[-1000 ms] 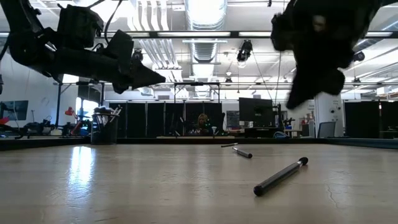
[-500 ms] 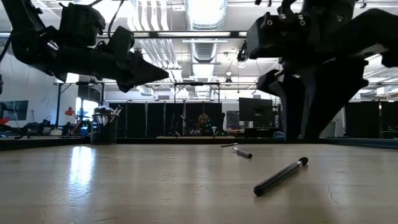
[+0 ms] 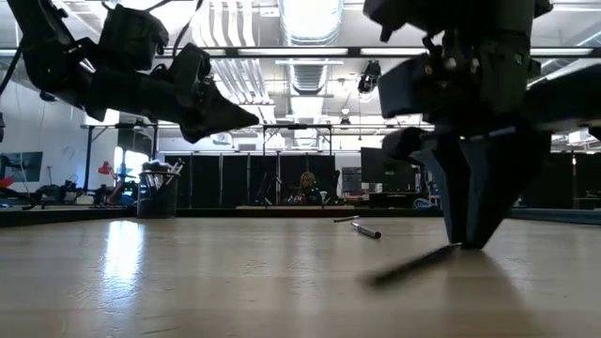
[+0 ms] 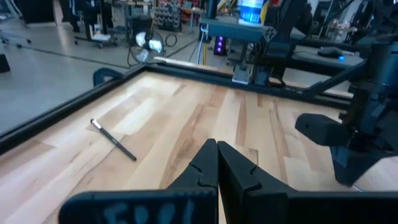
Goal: Put items in baskets/containers
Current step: Put the black lash brush into the black pen holder
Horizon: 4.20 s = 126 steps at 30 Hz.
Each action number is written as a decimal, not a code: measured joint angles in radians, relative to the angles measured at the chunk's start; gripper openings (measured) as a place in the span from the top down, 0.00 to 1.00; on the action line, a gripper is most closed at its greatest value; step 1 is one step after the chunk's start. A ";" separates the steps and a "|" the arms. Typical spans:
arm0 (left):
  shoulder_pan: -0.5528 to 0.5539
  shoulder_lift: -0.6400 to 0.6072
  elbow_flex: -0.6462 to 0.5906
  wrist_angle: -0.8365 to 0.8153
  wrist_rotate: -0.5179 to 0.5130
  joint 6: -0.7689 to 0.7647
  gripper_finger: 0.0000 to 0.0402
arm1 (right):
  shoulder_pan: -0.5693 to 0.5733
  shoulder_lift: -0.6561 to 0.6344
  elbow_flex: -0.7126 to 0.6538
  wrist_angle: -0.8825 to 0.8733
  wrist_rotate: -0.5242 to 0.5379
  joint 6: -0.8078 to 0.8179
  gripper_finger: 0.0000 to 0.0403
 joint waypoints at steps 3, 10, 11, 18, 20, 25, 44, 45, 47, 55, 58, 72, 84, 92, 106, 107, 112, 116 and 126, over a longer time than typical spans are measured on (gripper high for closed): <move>0.000 0.001 0.019 -0.051 0.009 -0.014 1.00 | -0.001 -0.001 -0.009 0.004 0.002 -0.011 0.86; 0.000 0.001 0.034 -0.081 0.048 -0.053 1.00 | -0.003 -0.005 -0.033 0.022 0.000 -0.045 0.87; 0.000 0.001 0.035 -0.081 0.062 -0.065 1.00 | -0.003 -0.006 -0.036 0.025 0.000 -0.050 0.88; -0.022 0.001 0.050 -0.083 0.158 -0.176 1.00 | -0.011 -0.006 -0.017 -0.009 0.004 -0.141 0.98; -0.040 0.001 0.058 -0.096 0.205 -0.182 1.00 | -0.019 -0.003 0.009 -0.069 0.036 -0.179 0.98; -0.092 0.001 0.110 -0.215 0.222 -0.302 1.00 | -0.042 -0.004 0.095 -0.173 0.170 -0.307 0.98; -0.173 0.169 0.335 -0.388 0.325 -0.592 0.75 | -0.069 -0.004 0.295 -0.170 0.576 -0.795 0.98; -0.173 0.183 0.349 -0.391 0.325 -0.594 0.73 | -0.069 -0.004 0.296 -0.161 0.591 -0.809 0.98; -0.171 0.209 0.376 -0.408 0.324 -0.598 0.70 | -0.069 -0.004 0.297 -0.153 0.612 -0.829 0.98; -0.154 0.248 0.419 -0.452 0.276 -0.603 0.67 | -0.069 -0.004 0.297 -0.147 0.616 -0.842 0.98; -0.141 0.243 0.419 -0.480 0.245 -0.598 0.67 | -0.069 -0.004 0.297 -0.143 0.617 -0.845 0.98; -0.139 0.250 0.440 -0.468 0.327 -0.579 0.69 | -0.069 -0.004 0.297 -0.068 0.615 -0.904 0.98; -0.139 0.251 0.434 -0.481 0.317 -0.521 0.97 | -0.056 -0.030 0.297 -0.033 0.611 -0.838 0.96; -0.114 0.229 0.399 -0.466 0.262 -0.428 0.98 | -0.040 -0.166 0.294 -0.053 0.601 -0.566 0.80; 0.148 0.223 0.342 -0.212 0.115 -0.158 0.98 | -0.112 -0.492 -0.209 0.426 0.371 -0.408 0.87; 0.189 0.223 0.347 -0.210 0.103 -0.140 0.98 | -0.119 -0.507 -0.248 0.479 0.356 -0.397 0.90; 0.376 0.207 0.370 -0.210 -0.009 -0.054 0.98 | -0.138 -0.567 -0.406 0.696 0.347 -0.373 0.97; 0.457 0.142 0.365 -0.206 -0.160 0.027 0.98 | -0.141 -0.596 -0.485 0.790 0.347 -0.345 0.98; 0.509 -0.091 0.197 -0.022 -0.472 0.259 0.98 | -0.160 -0.596 -0.544 0.848 0.347 -0.338 0.98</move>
